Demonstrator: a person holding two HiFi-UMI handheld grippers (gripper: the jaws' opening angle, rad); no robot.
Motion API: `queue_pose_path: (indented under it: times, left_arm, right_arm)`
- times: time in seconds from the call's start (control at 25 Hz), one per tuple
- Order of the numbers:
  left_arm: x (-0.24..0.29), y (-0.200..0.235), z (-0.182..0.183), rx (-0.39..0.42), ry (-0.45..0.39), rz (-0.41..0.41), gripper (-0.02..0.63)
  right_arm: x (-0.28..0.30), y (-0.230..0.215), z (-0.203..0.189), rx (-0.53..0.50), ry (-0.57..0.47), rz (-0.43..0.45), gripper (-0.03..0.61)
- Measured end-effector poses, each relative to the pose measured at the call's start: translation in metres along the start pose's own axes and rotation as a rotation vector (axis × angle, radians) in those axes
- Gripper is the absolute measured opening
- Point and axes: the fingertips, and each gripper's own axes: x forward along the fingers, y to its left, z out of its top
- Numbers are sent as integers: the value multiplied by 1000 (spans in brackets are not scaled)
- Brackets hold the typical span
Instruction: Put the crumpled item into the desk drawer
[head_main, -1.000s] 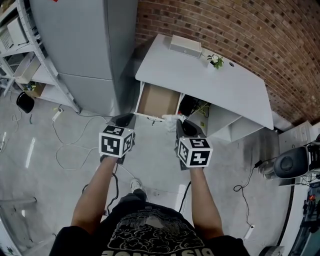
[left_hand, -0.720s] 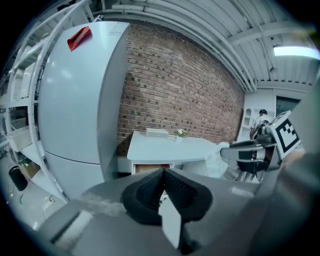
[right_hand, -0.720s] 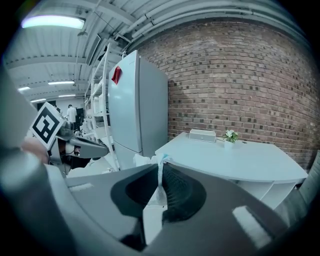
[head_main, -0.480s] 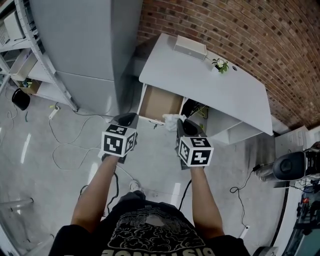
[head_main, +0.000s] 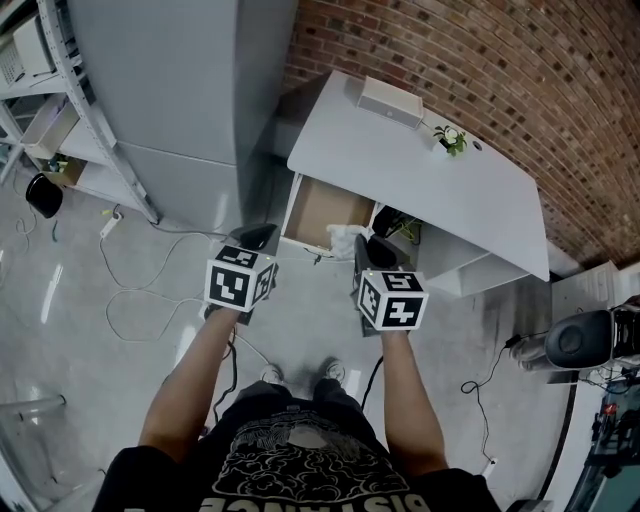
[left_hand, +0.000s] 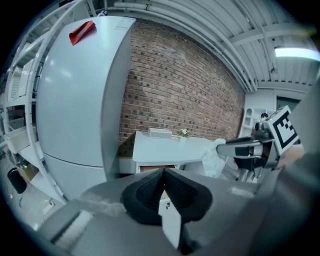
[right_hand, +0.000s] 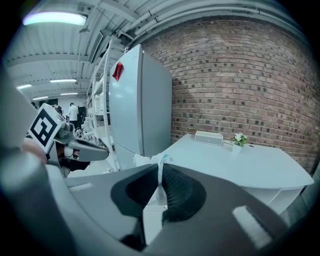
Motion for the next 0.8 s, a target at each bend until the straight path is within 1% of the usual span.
queue_pose_path:
  times: [0.44,0.6,0.8]
  left_arm:
    - [24,14,-2,-2,-18,24,0]
    - [34,20,-2,-1,-17,63,0]
    - [49,22,4,-22,-4,126,0]
  right_arm:
    - [36,-9,-6,-10,-2,32,25]
    - [55,-17,-5,-18,-10,70,25]
    - [76,-30,-2,-26,3,137,25]
